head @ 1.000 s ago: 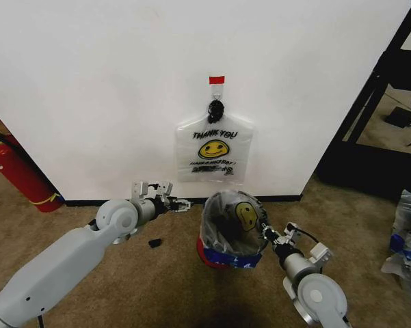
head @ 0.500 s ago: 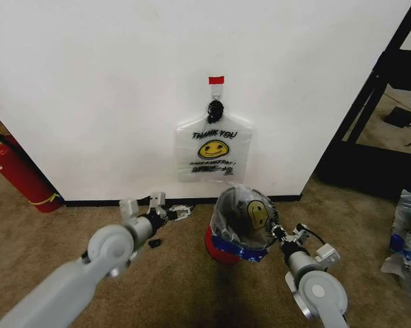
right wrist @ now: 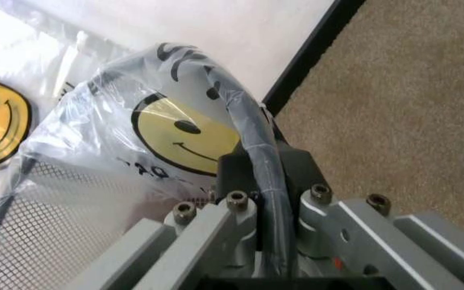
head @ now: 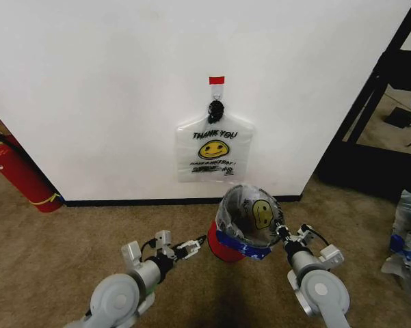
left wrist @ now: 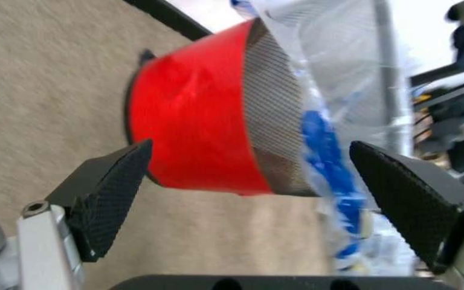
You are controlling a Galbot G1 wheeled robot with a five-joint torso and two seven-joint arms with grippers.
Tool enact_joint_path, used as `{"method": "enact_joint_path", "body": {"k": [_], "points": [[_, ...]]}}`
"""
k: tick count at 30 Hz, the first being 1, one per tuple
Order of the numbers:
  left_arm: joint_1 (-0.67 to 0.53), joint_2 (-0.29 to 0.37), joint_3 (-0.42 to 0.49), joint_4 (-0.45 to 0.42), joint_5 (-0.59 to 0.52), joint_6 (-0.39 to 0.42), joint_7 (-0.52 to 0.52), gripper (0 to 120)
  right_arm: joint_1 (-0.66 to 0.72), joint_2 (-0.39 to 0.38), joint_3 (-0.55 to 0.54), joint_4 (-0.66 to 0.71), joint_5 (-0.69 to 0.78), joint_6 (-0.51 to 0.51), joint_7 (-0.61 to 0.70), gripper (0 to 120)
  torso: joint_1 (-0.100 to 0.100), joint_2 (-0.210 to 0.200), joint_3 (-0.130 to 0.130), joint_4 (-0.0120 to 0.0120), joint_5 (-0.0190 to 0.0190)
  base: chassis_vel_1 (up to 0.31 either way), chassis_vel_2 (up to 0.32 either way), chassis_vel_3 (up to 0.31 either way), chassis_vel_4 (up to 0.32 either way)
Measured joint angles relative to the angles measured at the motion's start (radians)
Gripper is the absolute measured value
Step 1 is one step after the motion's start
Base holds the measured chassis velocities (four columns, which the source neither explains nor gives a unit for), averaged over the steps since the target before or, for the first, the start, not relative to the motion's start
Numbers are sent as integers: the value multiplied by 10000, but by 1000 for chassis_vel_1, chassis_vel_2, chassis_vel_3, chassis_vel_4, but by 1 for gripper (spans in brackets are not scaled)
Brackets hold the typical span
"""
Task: Pick up the garbage bag from the wall and place it over the trash bin.
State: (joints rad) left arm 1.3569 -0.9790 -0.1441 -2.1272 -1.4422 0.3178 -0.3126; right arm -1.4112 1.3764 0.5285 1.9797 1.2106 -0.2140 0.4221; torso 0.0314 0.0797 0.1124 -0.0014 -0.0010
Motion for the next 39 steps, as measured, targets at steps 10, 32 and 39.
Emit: {"method": "enact_joint_path", "body": {"k": [10,32,39], "points": [[189,-461,518,-163,-368,-164,125,94,-30,335,215,-65,135,40,18,0,1,0,0,0,2,0,0,0,0],[-405,-1261,1390,512,279,-334,170,60,-161,774,-8,314,0,32,86,0,2,0,0,0,1,0,0,0,0],[-473,-1310,1397,628,322,-346,203,35,-209,794,-19,361,-39,18,87,0,2,0,1,0,0,0,0,0,0]]}}
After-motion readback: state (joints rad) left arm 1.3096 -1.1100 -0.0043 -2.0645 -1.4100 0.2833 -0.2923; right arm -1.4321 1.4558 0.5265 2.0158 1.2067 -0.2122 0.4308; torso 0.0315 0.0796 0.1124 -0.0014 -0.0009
